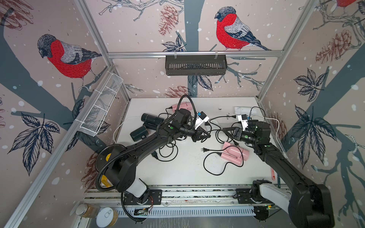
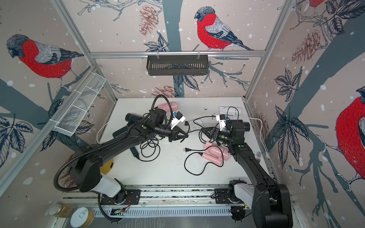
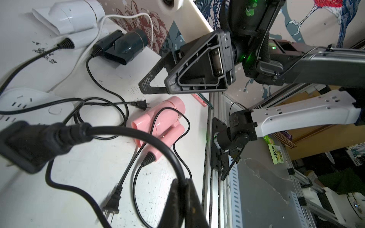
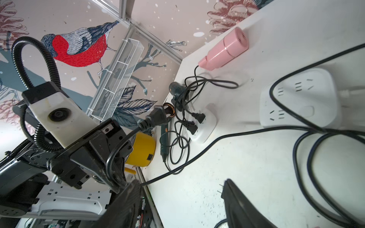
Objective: Charge the blow dryers
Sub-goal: Adjust the plug.
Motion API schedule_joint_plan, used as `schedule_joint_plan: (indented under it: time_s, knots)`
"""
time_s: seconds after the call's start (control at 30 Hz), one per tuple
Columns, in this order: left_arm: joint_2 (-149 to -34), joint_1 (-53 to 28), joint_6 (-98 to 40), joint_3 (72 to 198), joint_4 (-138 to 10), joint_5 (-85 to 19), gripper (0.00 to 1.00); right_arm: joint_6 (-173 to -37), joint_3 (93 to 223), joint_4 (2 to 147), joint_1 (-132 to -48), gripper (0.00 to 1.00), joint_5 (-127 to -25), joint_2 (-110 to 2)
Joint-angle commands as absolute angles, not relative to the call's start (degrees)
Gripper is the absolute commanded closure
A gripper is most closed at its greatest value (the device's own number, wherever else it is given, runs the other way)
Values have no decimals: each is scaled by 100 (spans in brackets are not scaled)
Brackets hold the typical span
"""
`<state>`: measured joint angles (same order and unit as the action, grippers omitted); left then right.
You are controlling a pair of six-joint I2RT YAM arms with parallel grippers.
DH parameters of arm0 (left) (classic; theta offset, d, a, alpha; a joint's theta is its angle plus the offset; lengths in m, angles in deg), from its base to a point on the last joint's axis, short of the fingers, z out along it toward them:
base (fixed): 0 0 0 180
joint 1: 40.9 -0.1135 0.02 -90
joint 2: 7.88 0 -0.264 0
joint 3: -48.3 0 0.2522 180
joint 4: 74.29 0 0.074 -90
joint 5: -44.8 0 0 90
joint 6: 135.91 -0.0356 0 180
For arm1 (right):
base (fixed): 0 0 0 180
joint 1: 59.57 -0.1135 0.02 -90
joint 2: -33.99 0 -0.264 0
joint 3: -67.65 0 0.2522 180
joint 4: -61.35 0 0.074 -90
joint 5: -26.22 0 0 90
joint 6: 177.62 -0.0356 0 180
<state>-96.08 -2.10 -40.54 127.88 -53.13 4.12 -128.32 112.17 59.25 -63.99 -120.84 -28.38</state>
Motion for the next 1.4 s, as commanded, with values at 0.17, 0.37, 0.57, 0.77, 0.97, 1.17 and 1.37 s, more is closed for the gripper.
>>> schedule_joint_plan:
  time_s: [0.17,0.37,0.57,0.77,0.97,1.17,1.37]
  knots:
    - [-9614,-138,-4370,12791,-5077,461,100,-12965,11444,5161,-7208,33,-11839,-3172]
    - [-9506,-239,-3615,12620,-5663,776,100,-11869,11604,6388,-7622,46,-10034,-2883]
    - [-9567,-285,-3190,12695,-5918,1078,100,-11236,11700,6922,-8330,52,-8676,-2834]
    - [-9647,-324,-3224,12811,-5711,1128,100,-11128,11811,6698,-8745,52,-8148,-2875]
    - [-9682,-326,-3086,12808,-5751,1205,100,-10844,12138,6608,-9157,51,-7624,-3047]
    - [-9748,-364,-2590,12838,-6109,1531,100,-10678,12173,6325,-9405,47,-7549,-3145]
    - [-9856,-407,-1797,12888,-6707,2042,100,-10479,12128,5790,-9607,44,-7196,-3256]
